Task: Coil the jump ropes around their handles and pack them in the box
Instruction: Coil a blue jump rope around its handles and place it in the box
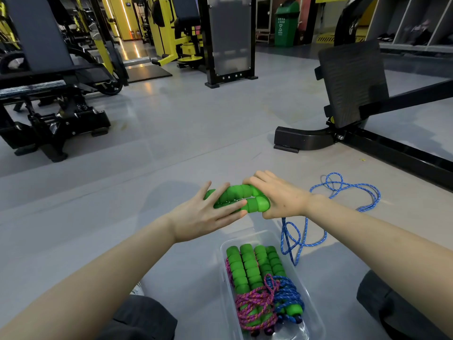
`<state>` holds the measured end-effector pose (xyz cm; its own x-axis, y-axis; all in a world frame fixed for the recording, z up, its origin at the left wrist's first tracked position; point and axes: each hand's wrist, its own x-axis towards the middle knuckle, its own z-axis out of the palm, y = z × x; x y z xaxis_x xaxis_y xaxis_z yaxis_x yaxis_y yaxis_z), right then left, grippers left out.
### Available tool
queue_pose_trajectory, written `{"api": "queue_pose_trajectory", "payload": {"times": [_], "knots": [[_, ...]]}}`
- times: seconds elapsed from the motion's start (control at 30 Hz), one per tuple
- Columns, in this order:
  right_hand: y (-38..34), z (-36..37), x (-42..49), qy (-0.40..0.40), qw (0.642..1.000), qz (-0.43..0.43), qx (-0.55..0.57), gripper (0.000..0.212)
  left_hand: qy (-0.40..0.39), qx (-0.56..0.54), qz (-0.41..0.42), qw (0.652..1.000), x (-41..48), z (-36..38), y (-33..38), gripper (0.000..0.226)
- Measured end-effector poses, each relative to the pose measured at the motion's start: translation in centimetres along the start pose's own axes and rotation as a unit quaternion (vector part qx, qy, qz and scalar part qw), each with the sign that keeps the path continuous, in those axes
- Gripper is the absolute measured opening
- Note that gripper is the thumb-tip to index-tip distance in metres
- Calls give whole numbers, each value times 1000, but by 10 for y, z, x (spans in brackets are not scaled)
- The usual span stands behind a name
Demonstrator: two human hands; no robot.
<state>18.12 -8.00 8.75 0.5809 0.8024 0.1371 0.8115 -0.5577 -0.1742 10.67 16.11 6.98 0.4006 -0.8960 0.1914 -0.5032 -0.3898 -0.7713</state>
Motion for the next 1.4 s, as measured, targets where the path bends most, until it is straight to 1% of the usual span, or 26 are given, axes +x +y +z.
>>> {"api": "queue_pose_trajectory", "payload": {"times": [0.23, 0.3, 0.33, 0.4, 0.43, 0.47, 0.5, 0.53, 0.57, 0.6, 0.63, 0.7, 0.73, 0.77, 0.83, 0.87, 0.9, 0.97, 1.03, 1.07, 1.13, 1.17, 1.23, 1.3, 1.33, 1.4], "knots": [[0, 1, -2, 15, 1000, -4, 9, 66, 36, -24, -16, 999, 4, 3, 1, 54], [1, 4, -2, 22, 1000, 10, 10, 73, 45, -24, -19, 999, 5, 4, 1, 51], [1, 5, -3, 32, 999, 27, 22, 81, 47, -21, -20, 998, 5, 4, -1, 50], [1, 4, -2, 72, 986, 94, 119, 102, 49, -7, -32, 998, 4, 2, -5, 46], [2, 3, -1, 92, 964, 136, 209, 110, 52, -2, -42, 998, 2, 1, -9, 44], [2, 2, 0, 103, 928, 175, 313, 111, 56, 2, -54, 997, 2, -1, -13, 43], [4, 2, -1, 101, 885, 202, 407, 102, 61, 5, -64, 996, 2, -4, -17, 42], [6, 0, -2, 82, 849, 223, 473, 81, 65, 7, -73, 995, 2, -5, -20, 42], [6, -4, -3, 56, 824, 243, 509, 54, 68, 8, -82, 994, 3, -6, -21, 41], [7, -7, -4, 36, 811, 259, 523, 28, 71, 7, -90, 993, 4, -7, -22, 40], [7, -8, -4, 26, 797, 270, 539, 8, 74, 6, -100, 992, 5, -6, -22, 40], [9, -8, -2, 46, 772, 287, 565, 14, 80, 1, -129, 988, 6, -4, -22, 40], [9, -8, -1, 75, 776, 296, 552, 12, 84, -1, -145, 986, 6, -3, -24, 41], [9, -7, 1, 111, 800, 307, 504, 12, 88, -2, -161, 983, 6, -2, -27, 43], [11, -1, 1, 142, 873, 330, 329, 17, 96, 2, -187, 978, 5, -1, -31, 46], [12, 1, 0, 118, 899, 351, 235, 19, 99, 5, -191, 977, 6, -1, -32, 46], [10, 5, -1, 80, 910, 373, 161, 19, 102, 6, -190, 977, 8, -2, -33, 46], [-1, 8, 0, -14, 917, 390, 79, 19, 104, 8, -178, 979, 13, -3, -30, 44], [-15, 9, 8, -107, 919, 376, 53, 27, 97, 18, -159, 982, 18, -1, -26, 42], [-23, 9, 12, -141, 919, 365, 56, 27, 89, 24, -147, 985, 18, 1, -25, 41], [-31, 6, 18, -167, 924, 333, 89, 12, 68, 34, -128, 989, 16, 5, -26, 40], [-32, 3, 19, -165, 930, 314, 99, 3, 56, 38, -122, 990, 12, 7, -27, 40], [-30, -4, 20, -149, 950, 262, 82, 17, 30, 40, -106, 993, 2, 9, -30, 45], [-25, -13, 18, -121, 971, 197, 63, 22, 0, 32, -83, 996, -10, 11, -32, 54], [-23, -18, 17, -108, 976, 172, 79, 20, -13, 26, -73, 997, -15, 11, -31, 59], [-18, -30, 13, -86, 971, 150, 163, 16, -33, 14, -55, 998, -22, 10, -27, 65]]}}
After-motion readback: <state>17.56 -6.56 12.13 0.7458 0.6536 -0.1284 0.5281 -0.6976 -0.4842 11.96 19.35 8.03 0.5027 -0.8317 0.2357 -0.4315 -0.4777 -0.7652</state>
